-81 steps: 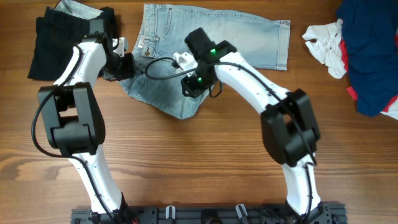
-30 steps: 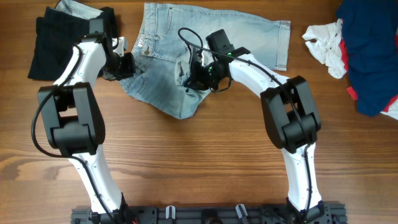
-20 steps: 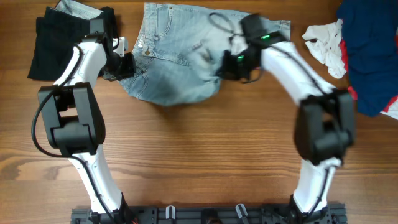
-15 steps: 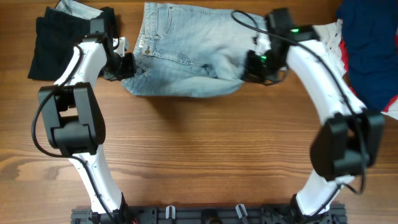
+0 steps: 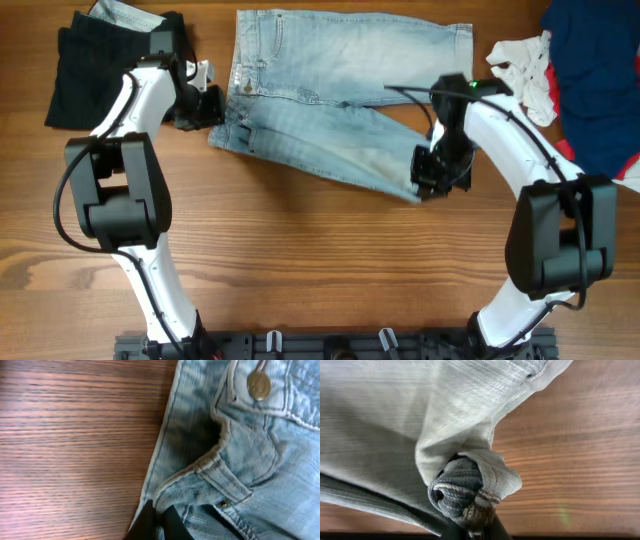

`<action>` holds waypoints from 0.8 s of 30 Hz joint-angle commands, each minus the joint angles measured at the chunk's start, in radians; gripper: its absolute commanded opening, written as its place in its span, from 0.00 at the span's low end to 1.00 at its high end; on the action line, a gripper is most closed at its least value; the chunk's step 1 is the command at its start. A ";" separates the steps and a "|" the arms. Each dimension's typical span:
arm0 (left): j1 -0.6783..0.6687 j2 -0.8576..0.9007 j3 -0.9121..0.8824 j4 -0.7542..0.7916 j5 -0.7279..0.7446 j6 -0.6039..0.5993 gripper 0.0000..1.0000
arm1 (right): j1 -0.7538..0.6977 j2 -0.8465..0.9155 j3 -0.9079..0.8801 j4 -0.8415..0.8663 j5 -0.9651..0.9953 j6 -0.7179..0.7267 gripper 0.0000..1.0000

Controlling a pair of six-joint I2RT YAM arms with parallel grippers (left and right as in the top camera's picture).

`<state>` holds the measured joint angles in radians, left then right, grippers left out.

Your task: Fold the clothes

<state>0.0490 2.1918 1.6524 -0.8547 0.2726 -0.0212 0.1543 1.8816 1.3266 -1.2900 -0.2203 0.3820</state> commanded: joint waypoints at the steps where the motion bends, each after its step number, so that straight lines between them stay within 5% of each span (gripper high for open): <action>1: 0.018 0.008 -0.001 0.029 -0.061 -0.009 0.04 | -0.010 -0.021 -0.023 -0.005 0.089 0.008 0.08; 4: 0.018 0.008 -0.001 0.028 -0.061 -0.009 0.04 | -0.010 -0.087 -0.023 0.049 0.086 0.010 0.14; 9: 0.018 0.008 -0.001 0.029 -0.061 -0.010 0.04 | -0.017 -0.260 -0.022 0.138 0.126 -0.067 0.69; 11: 0.018 0.008 -0.001 0.029 -0.061 -0.009 0.04 | -0.032 -0.299 -0.022 0.145 0.148 -0.068 0.73; 15: 0.018 0.008 -0.001 0.034 -0.061 -0.009 0.04 | -0.066 -0.293 -0.031 0.183 0.149 -0.094 0.56; 18: 0.018 0.008 -0.001 0.039 -0.061 -0.009 0.04 | -0.069 -0.253 -0.072 0.279 0.143 -0.090 0.14; 19: 0.018 0.008 -0.001 0.039 -0.061 -0.010 0.04 | -0.069 -0.239 -0.085 0.303 0.133 -0.086 0.08; 24: 0.019 0.008 -0.001 0.035 -0.061 -0.010 0.04 | -0.069 -0.158 -0.147 0.397 0.122 -0.066 0.04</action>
<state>0.0563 2.1918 1.6505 -0.8223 0.2329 -0.0212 0.0849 1.6604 1.2270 -0.9302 -0.0963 0.3088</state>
